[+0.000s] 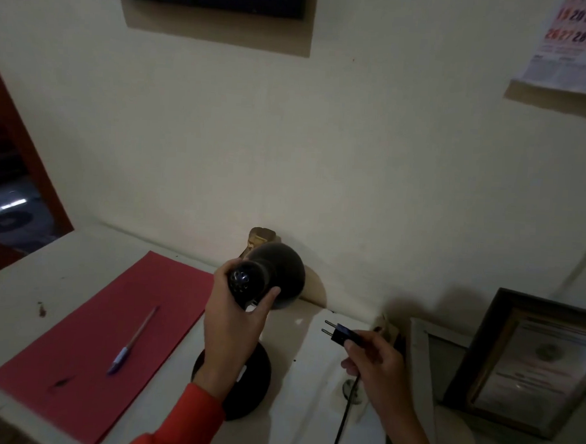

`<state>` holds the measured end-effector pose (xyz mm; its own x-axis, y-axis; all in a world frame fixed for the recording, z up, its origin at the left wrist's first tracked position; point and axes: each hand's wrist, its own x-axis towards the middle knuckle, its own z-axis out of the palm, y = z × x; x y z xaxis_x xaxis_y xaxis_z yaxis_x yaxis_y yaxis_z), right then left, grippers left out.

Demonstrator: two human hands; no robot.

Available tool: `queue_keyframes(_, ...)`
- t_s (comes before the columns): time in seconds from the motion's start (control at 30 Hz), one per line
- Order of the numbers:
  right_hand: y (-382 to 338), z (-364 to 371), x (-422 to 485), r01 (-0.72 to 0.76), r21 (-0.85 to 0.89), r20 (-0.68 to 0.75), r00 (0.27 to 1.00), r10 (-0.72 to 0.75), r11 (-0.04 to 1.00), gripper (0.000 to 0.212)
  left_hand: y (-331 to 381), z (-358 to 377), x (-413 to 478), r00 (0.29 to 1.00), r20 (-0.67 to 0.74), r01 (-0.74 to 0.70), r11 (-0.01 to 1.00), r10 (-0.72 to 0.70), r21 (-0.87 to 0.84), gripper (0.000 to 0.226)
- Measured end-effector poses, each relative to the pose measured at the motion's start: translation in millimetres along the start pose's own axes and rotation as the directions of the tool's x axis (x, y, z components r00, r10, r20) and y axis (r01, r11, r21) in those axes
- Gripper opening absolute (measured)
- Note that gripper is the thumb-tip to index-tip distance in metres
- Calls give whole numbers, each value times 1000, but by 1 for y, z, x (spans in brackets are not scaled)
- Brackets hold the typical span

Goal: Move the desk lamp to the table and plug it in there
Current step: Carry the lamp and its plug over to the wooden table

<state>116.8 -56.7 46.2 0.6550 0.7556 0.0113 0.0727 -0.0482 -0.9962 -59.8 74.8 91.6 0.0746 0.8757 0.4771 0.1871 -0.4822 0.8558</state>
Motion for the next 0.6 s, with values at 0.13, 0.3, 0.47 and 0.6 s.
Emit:
queue_keyframes(0.13, 2, -3, -3, -16, 7, -10, 1000, 16, 1000, 13, -7, 0, -4, 999, -39, -11, 994, 15, 105, 57)
queue_keyframes(0.3, 5, -5, -4, -12, -18, -9, 1000, 12, 1000, 12, -15, 0, -12, 999, -31, -15, 983, 21, 184, 47)
queue_keyframes(0.47, 5, -3, -6, -6, -18, -5, 1000, 6, 1000, 13, -17, -3, -6, 999, -35, -39, 997, 41, 72, 43)
queue_keyframes(0.6, 1, -1, -6, -2, 1, -22, 1000, 2, 1000, 16, -11, -10, 2, 996, -9, -91, 996, 91, -11, 48)
